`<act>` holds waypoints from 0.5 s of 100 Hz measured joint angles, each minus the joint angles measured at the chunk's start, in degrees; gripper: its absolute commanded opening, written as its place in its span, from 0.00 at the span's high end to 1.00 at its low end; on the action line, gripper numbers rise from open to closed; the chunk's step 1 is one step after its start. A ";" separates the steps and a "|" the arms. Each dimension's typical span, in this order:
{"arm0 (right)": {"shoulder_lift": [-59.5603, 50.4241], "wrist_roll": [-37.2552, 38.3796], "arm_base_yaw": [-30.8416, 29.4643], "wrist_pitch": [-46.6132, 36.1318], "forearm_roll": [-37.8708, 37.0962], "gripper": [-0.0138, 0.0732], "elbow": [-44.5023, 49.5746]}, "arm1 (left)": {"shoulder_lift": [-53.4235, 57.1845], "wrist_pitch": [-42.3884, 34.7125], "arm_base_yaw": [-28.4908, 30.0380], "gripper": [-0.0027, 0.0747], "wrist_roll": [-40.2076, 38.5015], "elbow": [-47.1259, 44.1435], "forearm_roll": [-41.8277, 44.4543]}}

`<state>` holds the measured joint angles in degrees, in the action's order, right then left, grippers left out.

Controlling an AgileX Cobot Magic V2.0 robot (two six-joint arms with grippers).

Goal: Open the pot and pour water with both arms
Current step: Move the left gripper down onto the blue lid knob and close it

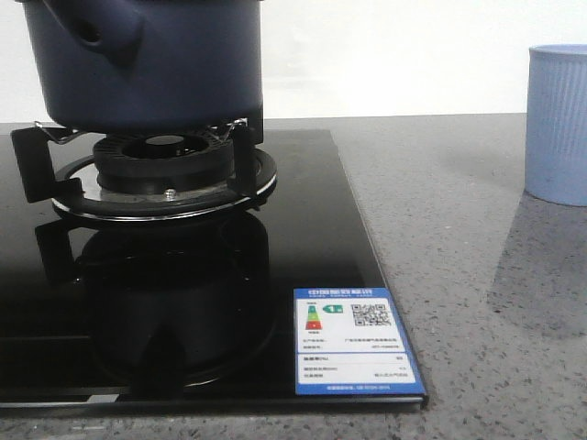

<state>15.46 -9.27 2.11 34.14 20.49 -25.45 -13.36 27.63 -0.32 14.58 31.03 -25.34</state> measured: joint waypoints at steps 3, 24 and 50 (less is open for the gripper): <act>1.07 -1.09 0.64 0.40 0.00 0.91 -1.33 | -1.03 1.02 -0.30 0.99 2.28 1.17 -1.34; 5.82 -3.60 5.73 -0.15 0.10 0.91 -5.88 | -6.42 2.77 -4.74 0.99 11.18 4.25 -6.01; 6.48 -4.83 7.12 -1.86 0.30 0.80 -6.58 | -10.21 -1.63 -12.99 0.90 14.08 4.35 -9.16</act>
<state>21.94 -14.10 9.23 32.27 20.79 -32.04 -23.57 26.00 -13.31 28.66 35.37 -34.51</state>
